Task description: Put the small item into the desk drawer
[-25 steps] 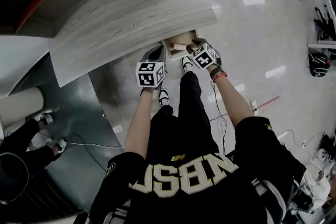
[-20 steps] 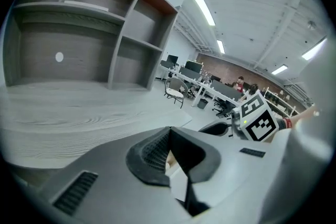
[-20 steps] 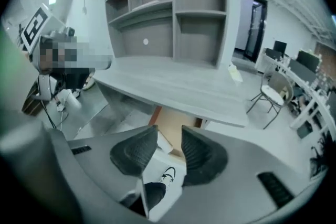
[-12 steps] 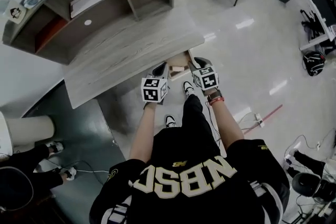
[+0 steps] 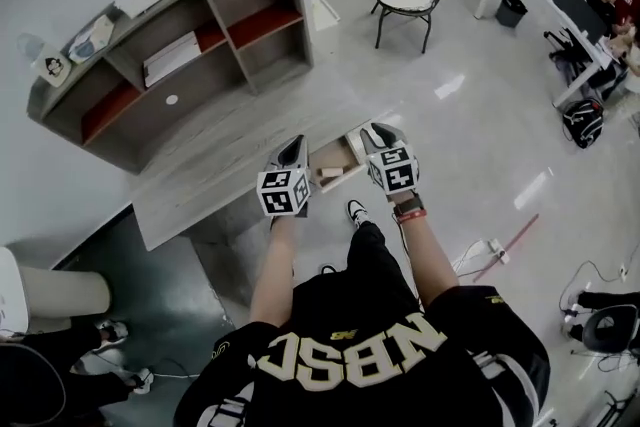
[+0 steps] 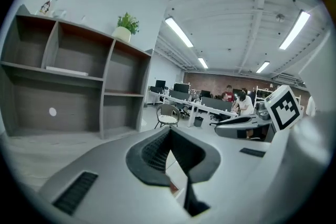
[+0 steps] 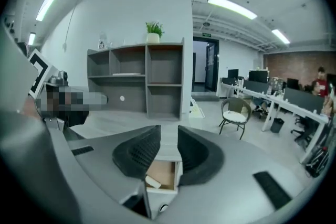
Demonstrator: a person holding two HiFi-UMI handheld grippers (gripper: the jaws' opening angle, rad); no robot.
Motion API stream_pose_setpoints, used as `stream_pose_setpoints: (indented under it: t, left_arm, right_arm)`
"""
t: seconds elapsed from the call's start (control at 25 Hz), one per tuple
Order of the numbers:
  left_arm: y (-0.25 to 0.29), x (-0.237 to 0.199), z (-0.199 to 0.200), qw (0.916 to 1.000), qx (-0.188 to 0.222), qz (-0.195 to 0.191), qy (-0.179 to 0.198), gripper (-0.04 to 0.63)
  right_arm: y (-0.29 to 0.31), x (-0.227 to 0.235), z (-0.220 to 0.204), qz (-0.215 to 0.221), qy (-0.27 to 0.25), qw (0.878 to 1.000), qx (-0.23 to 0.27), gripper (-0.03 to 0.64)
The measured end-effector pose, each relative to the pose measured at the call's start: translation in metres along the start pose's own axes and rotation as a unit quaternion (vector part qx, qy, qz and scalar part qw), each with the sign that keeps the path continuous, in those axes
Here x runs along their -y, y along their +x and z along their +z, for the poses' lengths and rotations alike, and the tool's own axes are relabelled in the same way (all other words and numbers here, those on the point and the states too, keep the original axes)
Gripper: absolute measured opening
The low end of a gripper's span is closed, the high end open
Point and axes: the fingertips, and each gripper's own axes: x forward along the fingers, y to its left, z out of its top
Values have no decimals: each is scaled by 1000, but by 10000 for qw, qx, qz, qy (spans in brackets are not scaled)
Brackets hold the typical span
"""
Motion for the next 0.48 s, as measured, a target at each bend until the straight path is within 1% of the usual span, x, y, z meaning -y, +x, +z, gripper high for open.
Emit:
stream_pose_setpoints:
  t: [0.24,0.48]
  left_arm:
    - [-19,10,53,9983,524,123,229,14]
    - [-44,15,92,9941,939,287,457,14]
  right_arm:
    - [-40,11,50,-323,159,9969,695,84]
    - [-74,6,89,-388,198,9910,1265,60]
